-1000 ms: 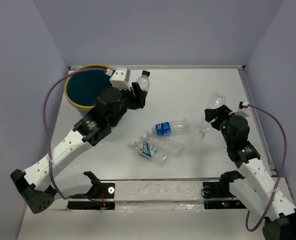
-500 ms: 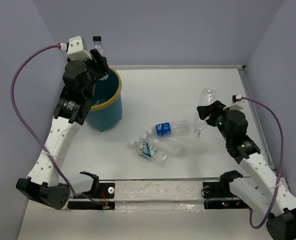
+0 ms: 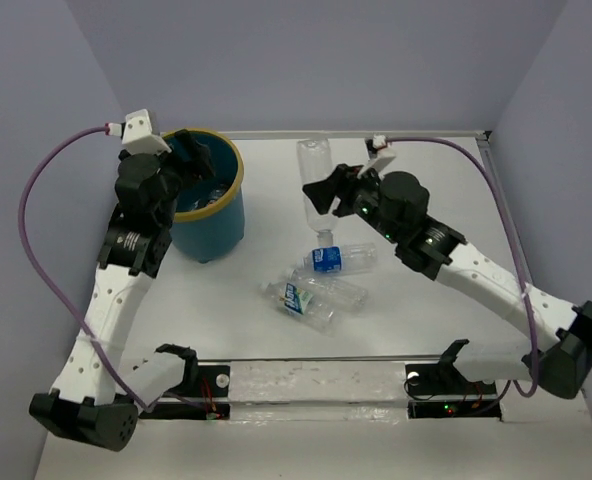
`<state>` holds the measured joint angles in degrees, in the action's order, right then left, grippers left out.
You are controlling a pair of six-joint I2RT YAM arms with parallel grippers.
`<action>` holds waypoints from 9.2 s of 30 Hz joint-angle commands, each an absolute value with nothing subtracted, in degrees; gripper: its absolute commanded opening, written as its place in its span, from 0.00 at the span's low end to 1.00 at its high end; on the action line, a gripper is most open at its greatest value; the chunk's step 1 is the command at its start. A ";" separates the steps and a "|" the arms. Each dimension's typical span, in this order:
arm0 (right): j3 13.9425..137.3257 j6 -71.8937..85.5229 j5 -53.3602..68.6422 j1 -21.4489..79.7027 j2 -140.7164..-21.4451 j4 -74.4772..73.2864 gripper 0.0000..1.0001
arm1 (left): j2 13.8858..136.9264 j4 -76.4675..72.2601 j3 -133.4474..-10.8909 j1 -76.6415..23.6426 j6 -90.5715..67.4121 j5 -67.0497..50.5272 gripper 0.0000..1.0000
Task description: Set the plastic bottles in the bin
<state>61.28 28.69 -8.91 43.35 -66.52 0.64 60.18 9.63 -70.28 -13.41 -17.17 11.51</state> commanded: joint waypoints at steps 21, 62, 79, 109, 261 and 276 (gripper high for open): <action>145.81 13.97 -2.29 55.55 -134.71 14.15 0.44 | 26.72 2.11 -50.10 -13.45 -15.82 14.94 0.88; 22.06 44.91 -21.80 38.76 -14.78 -21.26 0.57 | 87.97 -4.04 -64.24 -58.89 0.61 10.99 0.93; 23.38 45.88 -20.66 38.23 -4.93 -28.83 0.57 | 106.86 2.46 -76.37 -58.97 12.21 7.03 0.99; 28.55 27.25 19.15 38.23 -38.98 -3.69 0.75 | 100.49 -11.08 -84.03 -47.20 8.99 15.82 0.49; 90.16 -4.31 -5.00 52.12 -88.79 -17.00 0.50 | 16.79 -3.87 -42.54 -11.42 -19.16 -1.24 0.99; 125.54 4.56 12.74 52.12 -118.25 17.48 0.48 | 16.79 -0.09 -42.98 -12.39 -18.81 6.50 0.99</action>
